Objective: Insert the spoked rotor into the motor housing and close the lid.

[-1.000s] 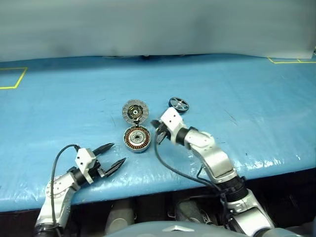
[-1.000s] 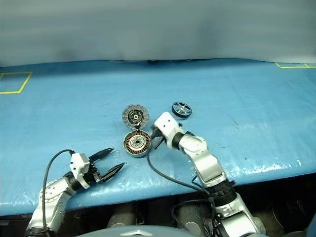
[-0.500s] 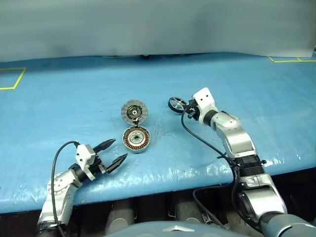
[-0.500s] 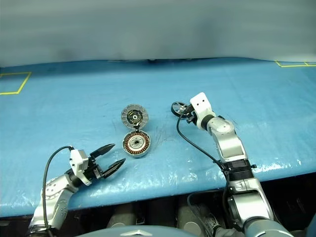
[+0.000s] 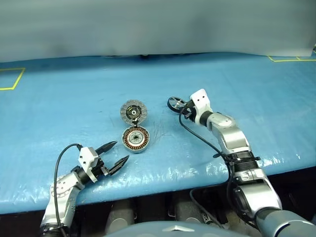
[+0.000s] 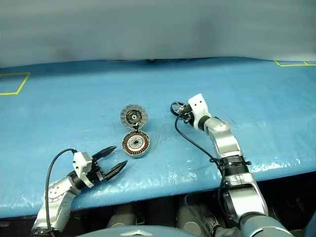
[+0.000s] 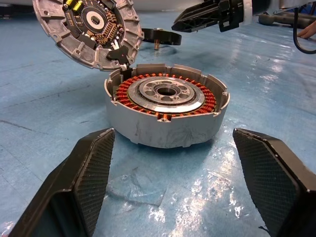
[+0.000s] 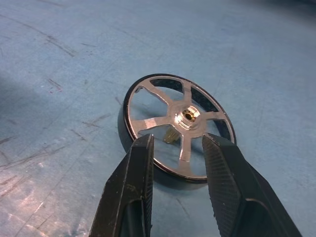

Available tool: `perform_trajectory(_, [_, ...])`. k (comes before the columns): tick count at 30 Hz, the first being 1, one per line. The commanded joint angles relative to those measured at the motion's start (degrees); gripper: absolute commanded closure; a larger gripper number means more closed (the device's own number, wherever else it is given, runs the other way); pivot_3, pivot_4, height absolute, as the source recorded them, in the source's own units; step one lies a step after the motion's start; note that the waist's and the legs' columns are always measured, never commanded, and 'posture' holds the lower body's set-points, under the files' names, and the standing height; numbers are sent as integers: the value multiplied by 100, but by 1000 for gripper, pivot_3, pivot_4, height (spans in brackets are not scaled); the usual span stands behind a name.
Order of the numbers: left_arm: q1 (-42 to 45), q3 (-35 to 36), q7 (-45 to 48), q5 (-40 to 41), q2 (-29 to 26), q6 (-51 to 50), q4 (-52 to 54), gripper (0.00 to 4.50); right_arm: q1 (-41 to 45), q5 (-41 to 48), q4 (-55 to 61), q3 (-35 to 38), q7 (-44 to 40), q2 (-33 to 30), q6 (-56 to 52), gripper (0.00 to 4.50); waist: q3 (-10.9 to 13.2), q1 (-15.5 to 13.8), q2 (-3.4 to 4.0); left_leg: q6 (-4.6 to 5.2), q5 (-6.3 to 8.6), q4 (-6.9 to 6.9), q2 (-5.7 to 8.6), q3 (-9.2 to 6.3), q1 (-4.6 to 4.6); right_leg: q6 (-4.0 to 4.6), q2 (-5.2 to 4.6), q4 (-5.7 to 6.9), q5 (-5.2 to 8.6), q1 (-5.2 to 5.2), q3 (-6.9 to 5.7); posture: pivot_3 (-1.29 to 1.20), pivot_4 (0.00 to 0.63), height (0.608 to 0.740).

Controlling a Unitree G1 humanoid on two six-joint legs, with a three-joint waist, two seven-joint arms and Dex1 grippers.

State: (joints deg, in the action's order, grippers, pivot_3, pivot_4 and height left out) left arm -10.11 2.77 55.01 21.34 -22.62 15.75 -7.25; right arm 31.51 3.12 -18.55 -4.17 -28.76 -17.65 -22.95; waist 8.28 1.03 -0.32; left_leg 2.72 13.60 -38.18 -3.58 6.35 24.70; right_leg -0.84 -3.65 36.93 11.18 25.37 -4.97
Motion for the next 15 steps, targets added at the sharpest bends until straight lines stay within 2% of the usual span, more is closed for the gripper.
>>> perform_trajectory(1, [15,29,-9,-10,22,147,19,432,102,39,-155,35,-13,51,87,2908,0,1,0,0,0,0,0,0,0,0,0,0,0,0,0,0,150,740])
perform_trajectory(12, [28,40,-53,-91,13,235,-27,432,58,39,-476,18,-8,194,-1,2908,-1,23,-1,-2,-1,-1,0,2,-4,-2,2,2,-2,-2,5,0,150,740])
perform_trajectory(15, [30,41,-56,-97,11,249,-25,432,40,59,-506,58,42,239,0,3771,-1,30,-1,-2,-2,-1,0,2,-6,-2,2,3,-2,-4,6,0,150,740])
